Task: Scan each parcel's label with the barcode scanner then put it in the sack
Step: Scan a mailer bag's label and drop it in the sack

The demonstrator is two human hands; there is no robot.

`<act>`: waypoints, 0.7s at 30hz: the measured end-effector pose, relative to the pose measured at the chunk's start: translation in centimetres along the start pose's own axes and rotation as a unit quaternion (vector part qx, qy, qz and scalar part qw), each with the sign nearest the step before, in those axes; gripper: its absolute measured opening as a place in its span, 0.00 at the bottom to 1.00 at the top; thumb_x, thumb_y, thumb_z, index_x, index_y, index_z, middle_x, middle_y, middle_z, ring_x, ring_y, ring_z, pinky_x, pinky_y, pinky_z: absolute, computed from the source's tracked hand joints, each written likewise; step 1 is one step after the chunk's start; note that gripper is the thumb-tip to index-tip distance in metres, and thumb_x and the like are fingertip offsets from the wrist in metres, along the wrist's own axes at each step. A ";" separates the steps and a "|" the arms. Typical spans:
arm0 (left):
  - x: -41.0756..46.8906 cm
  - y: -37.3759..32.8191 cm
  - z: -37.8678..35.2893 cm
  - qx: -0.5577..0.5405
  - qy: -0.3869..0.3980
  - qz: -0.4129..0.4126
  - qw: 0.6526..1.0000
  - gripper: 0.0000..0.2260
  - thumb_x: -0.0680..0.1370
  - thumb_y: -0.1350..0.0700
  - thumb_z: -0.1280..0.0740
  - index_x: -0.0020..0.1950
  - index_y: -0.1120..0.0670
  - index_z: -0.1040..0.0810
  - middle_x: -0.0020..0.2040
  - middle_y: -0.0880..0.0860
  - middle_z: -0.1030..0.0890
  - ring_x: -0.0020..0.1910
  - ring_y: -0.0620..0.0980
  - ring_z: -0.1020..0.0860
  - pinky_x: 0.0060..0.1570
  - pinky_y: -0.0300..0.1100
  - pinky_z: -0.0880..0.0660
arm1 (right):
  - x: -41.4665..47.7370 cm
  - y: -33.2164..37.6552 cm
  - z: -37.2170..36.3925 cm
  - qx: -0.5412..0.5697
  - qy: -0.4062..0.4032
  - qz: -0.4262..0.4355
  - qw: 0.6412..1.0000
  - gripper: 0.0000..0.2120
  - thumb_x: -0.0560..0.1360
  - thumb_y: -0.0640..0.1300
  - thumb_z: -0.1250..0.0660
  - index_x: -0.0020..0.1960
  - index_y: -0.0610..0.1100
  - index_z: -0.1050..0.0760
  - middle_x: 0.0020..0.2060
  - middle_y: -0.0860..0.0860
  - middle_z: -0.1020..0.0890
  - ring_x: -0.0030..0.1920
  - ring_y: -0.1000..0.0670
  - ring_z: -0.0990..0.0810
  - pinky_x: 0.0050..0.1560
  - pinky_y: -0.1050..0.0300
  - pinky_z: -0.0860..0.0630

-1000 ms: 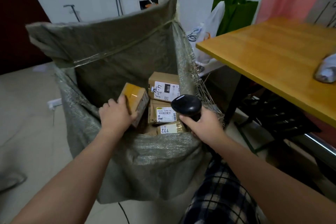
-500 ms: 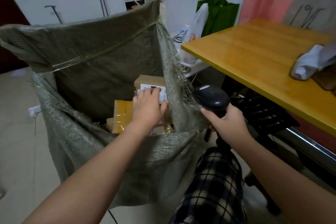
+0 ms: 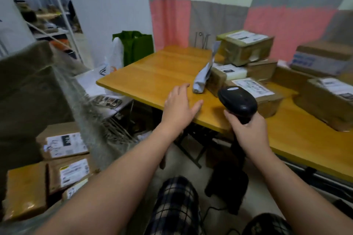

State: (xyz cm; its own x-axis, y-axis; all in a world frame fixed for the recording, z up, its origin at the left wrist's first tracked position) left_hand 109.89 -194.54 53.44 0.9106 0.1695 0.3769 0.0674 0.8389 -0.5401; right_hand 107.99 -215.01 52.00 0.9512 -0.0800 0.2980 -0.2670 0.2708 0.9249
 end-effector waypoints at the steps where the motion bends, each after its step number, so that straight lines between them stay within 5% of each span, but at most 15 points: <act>1: 1.4 -0.6 -0.6 -0.033 0.000 0.012 0.999 0.31 0.77 0.42 0.33 0.74 0.55 0.38 0.68 0.54 0.32 0.67 0.54 0.33 0.64 0.47 0.33 | 0.2 -0.4 0.6 0.003 -0.010 -0.005 1.000 0.16 0.72 0.47 0.26 0.58 0.48 0.24 0.44 0.57 0.21 0.42 0.64 0.24 0.37 0.76 0.32; 7: 7.1 -2.3 -3.2 -0.168 -0.017 0.060 0.984 0.34 0.75 0.44 0.30 0.75 0.57 0.38 0.72 0.56 0.33 0.70 0.54 0.33 0.66 0.48 0.32 | 0.7 -2.7 1.3 0.024 -0.029 -0.041 0.998 0.14 0.71 0.51 0.26 0.54 0.48 0.22 0.43 0.60 0.20 0.47 0.62 0.22 0.49 0.63 0.26; 10: 8.1 -1.8 -3.7 -0.195 -0.037 0.067 0.978 0.13 0.79 0.51 0.34 0.59 0.57 0.23 0.54 0.57 0.21 0.54 0.55 0.23 0.51 0.47 0.27 | 0.9 -3.5 1.2 0.029 -0.033 -0.075 0.996 0.15 0.71 0.54 0.27 0.52 0.46 0.21 0.40 0.50 0.17 0.45 0.51 0.18 0.49 0.50 0.21; 12: 7.9 -1.1 -2.7 -0.239 -0.079 0.074 0.965 0.06 0.81 0.56 0.39 0.49 0.58 0.27 0.41 0.54 0.23 0.42 0.53 0.26 0.39 0.44 0.33 | 0.7 -3.6 1.3 0.026 -0.034 -0.079 0.996 0.10 0.71 0.53 0.27 0.49 0.51 0.23 0.40 0.53 0.18 0.45 0.54 0.19 0.45 0.57 0.22; 15: 6.8 1.0 0.1 -0.329 -0.153 0.107 0.926 0.04 0.83 0.58 0.44 0.52 0.57 0.33 0.45 0.53 0.27 0.43 0.50 0.28 0.37 0.39 0.34 | 0.3 -2.9 1.3 0.016 -0.033 -0.052 0.998 0.10 0.72 0.50 0.27 0.49 0.54 0.26 0.42 0.60 0.21 0.46 0.62 0.23 0.43 0.66 0.29; 21: 4.6 6.6 3.6 -0.329 -0.177 0.144 0.916 0.05 0.82 0.54 0.40 0.51 0.55 0.31 0.37 0.49 0.26 0.34 0.46 0.27 0.34 0.40 0.30 | 1.1 -1.3 -1.1 0.009 0.011 -0.053 0.998 0.16 0.71 0.52 0.27 0.56 0.48 0.23 0.44 0.53 0.18 0.48 0.53 0.20 0.51 0.55 0.23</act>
State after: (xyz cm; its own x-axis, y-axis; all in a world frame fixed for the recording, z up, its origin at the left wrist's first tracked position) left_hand 113.09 -186.32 54.31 0.7476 0.5902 0.3045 0.1814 0.2596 -0.9485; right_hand 109.56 -214.44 50.85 0.9774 -0.0867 0.1930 -0.1670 0.2437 0.9554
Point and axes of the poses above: each hand's wrist, its own x-axis towards the middle knuckle, its own z-axis out of the back of the hand, y = z × x, the point moved 8 cm from there along x, towards the middle knuckle
